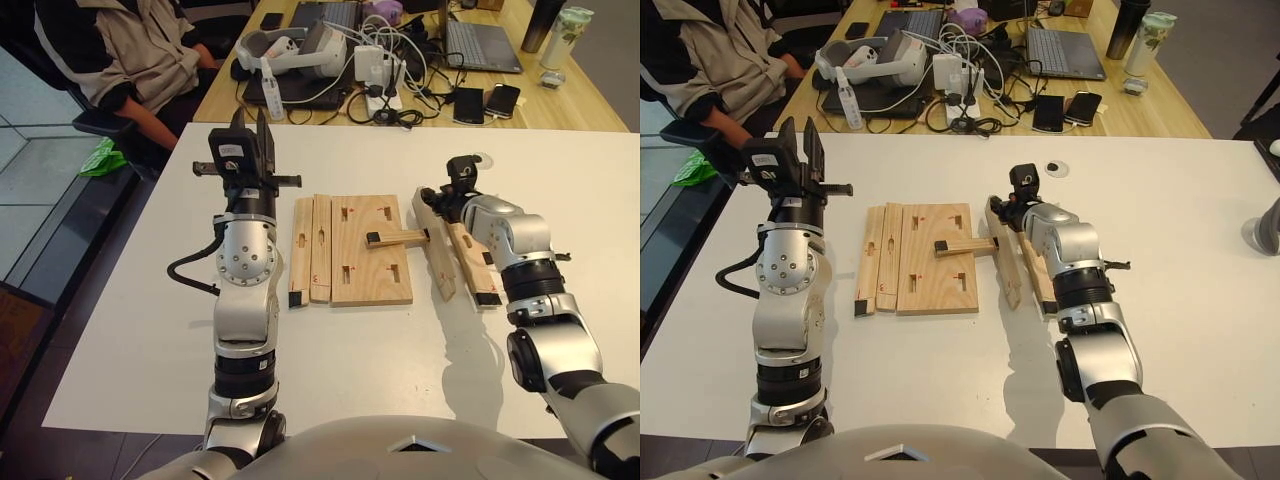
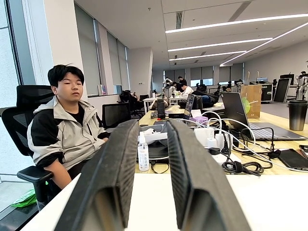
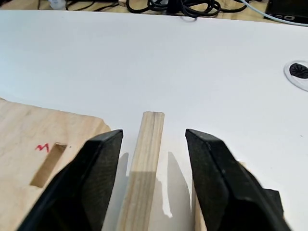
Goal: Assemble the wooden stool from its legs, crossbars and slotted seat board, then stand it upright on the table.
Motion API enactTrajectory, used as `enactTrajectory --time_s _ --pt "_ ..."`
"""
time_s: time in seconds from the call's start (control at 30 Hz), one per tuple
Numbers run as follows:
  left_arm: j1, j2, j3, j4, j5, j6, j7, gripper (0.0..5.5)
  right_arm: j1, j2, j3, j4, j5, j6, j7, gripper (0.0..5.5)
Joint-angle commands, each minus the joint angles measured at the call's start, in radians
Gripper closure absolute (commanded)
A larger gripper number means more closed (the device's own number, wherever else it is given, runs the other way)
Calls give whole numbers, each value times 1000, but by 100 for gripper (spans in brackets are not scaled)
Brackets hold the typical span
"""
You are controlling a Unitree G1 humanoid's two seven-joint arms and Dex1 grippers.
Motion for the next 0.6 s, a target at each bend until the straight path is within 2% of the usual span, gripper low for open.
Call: enactTrajectory --time_s 0.03,0.17,0.27,0.37,0.5,0.6 --pt "-4 -7 -6 -1 13 7 3 446 -75 11 31 96 -53 40 22 307" --pt "-8 -8 -7 -5 13 9 4 446 -40 -24 8 -42 -31 154 73 307" --pt "9 -5 3 -18 16 11 11 446 37 -123 -50 -386 56 390 139 307" --pt "21 -9 5 -27 22 12 20 446 109 -254 -28 -643 152 575 251 307" --pt "17 -13 3 -25 25 11 25 446 212 -346 20 -765 210 670 322 307" --pt "13 -12 8 -20 23 9 22 446 265 -354 57 -757 189 665 309 307"
